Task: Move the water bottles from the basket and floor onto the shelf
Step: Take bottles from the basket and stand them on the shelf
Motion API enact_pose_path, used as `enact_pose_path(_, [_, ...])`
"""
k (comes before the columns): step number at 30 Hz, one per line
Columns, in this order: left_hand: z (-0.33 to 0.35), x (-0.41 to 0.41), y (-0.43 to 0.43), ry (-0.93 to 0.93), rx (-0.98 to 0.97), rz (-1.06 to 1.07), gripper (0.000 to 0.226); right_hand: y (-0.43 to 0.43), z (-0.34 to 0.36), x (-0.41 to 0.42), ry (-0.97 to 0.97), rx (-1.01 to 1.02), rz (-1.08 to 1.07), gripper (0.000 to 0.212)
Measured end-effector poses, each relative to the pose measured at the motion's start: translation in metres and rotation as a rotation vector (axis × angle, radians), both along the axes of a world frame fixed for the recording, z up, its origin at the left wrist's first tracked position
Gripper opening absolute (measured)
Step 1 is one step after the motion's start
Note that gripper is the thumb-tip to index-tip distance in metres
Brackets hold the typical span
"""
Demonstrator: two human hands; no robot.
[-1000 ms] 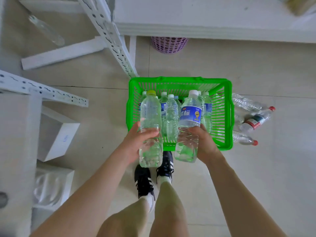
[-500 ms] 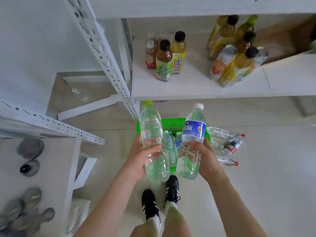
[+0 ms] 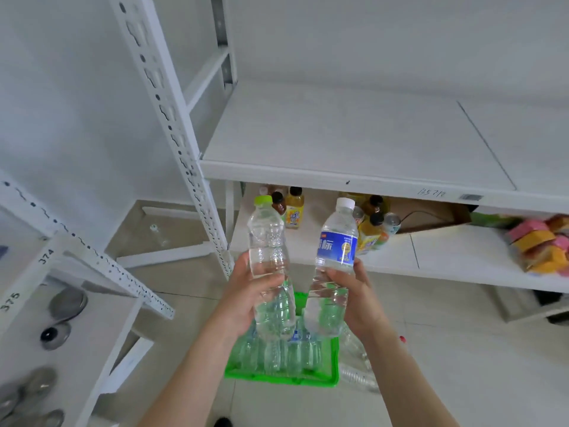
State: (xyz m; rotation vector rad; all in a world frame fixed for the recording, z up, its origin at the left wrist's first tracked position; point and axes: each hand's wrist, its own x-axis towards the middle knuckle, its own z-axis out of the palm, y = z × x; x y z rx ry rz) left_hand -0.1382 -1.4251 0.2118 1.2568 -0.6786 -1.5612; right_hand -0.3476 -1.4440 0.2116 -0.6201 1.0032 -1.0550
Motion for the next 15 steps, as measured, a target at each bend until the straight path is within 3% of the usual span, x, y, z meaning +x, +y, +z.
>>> enact_pose_path(7, [0.067, -0.031, -0.007, -0.064, -0.119, 0.015, 0.089, -0.011, 0.072, -0.028, 0.060, -0.166, 0.058, 0.078])
enact_pose_path(15, [0.119, -0.030, -0.035, -0.107, -0.277, 0.010, 0.074, -0.044, 0.118, -0.030, 0.055, -0.282, 0.093, 0.061])
